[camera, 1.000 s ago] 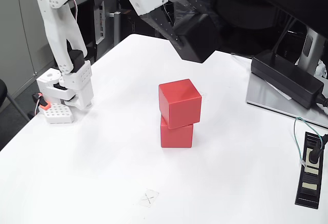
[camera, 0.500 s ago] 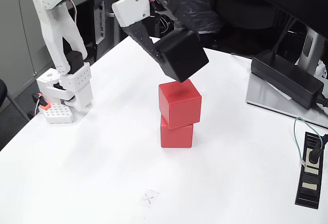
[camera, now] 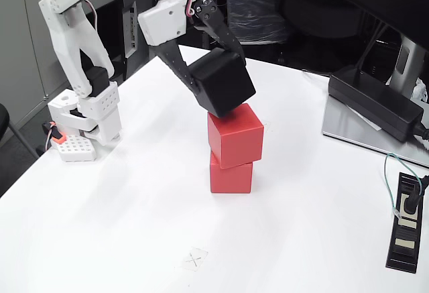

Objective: Stack the three blocks in an ordered color.

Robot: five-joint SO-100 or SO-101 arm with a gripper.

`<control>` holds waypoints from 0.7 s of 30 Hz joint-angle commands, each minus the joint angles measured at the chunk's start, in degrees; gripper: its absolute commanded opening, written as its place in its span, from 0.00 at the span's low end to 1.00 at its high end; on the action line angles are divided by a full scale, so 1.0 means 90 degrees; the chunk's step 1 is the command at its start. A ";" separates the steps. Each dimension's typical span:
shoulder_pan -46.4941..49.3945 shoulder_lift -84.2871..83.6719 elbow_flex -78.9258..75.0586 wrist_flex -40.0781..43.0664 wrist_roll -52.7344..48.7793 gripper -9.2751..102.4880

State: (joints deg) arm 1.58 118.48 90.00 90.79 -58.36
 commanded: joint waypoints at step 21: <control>0.0049 -0.0264 -0.0068 -0.0010 -0.0029 0.16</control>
State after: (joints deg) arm 1.67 116.10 90.00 90.79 -58.36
